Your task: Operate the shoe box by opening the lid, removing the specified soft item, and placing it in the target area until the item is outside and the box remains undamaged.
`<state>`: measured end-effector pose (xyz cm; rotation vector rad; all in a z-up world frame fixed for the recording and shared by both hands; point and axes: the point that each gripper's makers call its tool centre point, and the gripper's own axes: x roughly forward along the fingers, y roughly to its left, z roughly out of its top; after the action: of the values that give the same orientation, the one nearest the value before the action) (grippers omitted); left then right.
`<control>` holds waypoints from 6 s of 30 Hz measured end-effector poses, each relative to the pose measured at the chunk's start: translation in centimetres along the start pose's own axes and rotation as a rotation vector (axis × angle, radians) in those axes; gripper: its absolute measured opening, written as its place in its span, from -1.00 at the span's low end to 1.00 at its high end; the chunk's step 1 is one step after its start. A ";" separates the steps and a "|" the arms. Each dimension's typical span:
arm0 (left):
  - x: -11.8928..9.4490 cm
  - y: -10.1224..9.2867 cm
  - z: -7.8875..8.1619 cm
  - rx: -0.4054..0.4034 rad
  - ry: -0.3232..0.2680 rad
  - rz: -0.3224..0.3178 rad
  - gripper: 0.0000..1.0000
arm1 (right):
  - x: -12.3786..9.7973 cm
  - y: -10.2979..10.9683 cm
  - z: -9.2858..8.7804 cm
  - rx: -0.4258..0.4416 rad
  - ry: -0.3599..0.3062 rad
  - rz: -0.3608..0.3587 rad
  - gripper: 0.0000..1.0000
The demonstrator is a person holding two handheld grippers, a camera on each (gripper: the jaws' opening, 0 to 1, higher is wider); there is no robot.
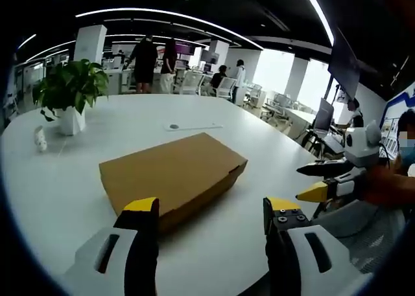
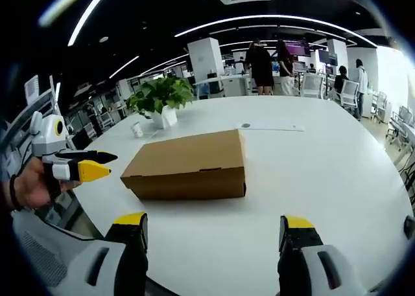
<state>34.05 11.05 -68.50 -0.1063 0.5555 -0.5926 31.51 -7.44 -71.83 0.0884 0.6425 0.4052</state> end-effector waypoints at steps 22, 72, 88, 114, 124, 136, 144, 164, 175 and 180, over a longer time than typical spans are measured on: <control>0.1 0.7 -0.5 -0.033 0.012 0.012 0.33 | 0.2 -0.2 -1.2 -0.011 0.051 0.010 0.64; 0.0 9.1 -3.5 -0.077 0.106 0.118 0.35 | 8.4 -2.0 1.2 -0.047 0.112 0.067 0.53; 1.6 10.1 -4.2 -0.079 0.135 0.106 0.35 | 11.5 -2.3 1.8 -0.059 0.116 0.084 0.48; 3.4 10.3 -4.8 0.019 0.194 0.055 0.14 | 12.7 -1.5 3.0 -0.134 0.041 0.125 -0.02; 3.2 10.3 -4.9 0.034 0.194 0.073 0.09 | 12.7 -1.5 2.9 -0.132 0.040 0.120 -0.03; 1.8 10.5 -5.4 0.029 0.195 0.080 -0.02 | 12.9 -0.9 2.6 -0.128 0.042 0.118 -0.04; 0.5 10.8 -6.3 0.058 0.208 0.103 -0.03 | 12.7 0.6 2.0 -0.136 0.049 0.131 -0.05; -3.4 12.0 -8.0 0.029 0.207 0.145 -0.04 | 12.0 4.3 0.7 -0.173 0.084 0.157 -0.12; -4.5 12.4 -7.5 0.006 0.170 0.157 -0.07 | 11.4 5.3 1.3 -0.185 0.077 0.160 -0.16; -4.6 12.2 -7.3 0.010 0.162 0.155 -0.07 | 11.2 5.3 1.6 -0.187 0.069 0.159 -0.16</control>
<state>33.18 24.17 -75.64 -0.0057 0.7114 -0.4554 38.83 1.88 -75.79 -0.0533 0.6650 0.6217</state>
